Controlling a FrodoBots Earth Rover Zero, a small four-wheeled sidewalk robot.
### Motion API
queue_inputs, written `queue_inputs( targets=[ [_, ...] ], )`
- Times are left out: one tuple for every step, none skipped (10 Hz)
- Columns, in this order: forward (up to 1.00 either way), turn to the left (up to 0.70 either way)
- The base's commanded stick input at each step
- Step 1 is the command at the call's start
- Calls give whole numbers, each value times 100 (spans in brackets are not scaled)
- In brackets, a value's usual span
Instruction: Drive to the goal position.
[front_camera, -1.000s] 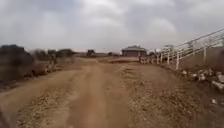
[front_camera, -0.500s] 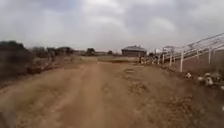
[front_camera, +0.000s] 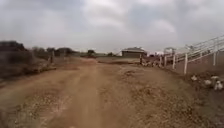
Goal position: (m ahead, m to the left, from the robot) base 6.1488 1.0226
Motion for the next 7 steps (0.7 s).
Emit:
queue_inputs(
  targets=[
    [50, 0],
    [50, 0],
    [50, 0],
    [50, 0],
    [50, 0],
    [50, 0],
    [50, 0]
  ],
)
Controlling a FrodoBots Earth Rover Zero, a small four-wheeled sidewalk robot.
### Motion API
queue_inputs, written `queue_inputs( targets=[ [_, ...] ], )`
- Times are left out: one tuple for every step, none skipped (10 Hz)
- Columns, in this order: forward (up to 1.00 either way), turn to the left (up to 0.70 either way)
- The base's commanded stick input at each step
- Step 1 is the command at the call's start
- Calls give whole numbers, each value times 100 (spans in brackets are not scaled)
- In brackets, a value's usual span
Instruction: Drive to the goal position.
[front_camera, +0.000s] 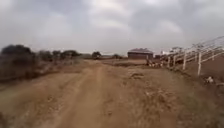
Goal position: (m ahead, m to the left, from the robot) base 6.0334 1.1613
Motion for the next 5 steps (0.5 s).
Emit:
queue_inputs(
  targets=[
    [50, 0],
    [50, 0],
    [50, 0],
    [50, 0],
    [50, 0]
  ],
)
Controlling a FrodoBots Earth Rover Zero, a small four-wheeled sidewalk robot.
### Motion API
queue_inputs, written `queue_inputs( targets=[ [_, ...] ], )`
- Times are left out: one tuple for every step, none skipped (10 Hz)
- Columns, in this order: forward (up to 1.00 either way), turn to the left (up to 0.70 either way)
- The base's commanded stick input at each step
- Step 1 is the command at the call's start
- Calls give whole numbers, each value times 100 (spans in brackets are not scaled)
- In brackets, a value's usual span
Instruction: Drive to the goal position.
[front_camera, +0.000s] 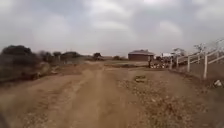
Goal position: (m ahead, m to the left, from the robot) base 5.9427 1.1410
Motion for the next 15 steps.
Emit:
queue_inputs(
  targets=[
    [50, 0],
    [50, 0],
    [50, 0],
    [50, 0],
    [50, 0],
    [50, 0],
    [50, 0],
    [50, 0],
    [50, 0],
    [50, 0],
    [50, 0],
    [50, 0],
    [50, 0],
    [50, 0],
    [50, 0]
  ],
)
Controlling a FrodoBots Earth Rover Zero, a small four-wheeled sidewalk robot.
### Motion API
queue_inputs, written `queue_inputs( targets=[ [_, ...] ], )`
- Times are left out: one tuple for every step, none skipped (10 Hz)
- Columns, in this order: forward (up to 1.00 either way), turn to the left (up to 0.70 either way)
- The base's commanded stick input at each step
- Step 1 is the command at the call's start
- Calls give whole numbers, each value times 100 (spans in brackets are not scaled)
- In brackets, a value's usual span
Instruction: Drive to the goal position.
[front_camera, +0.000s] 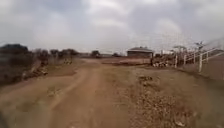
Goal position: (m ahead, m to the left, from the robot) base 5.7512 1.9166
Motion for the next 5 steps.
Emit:
queue_inputs(
  targets=[
    [50, 0],
    [50, 0],
    [50, 0],
    [50, 0],
    [50, 14]
  ],
)
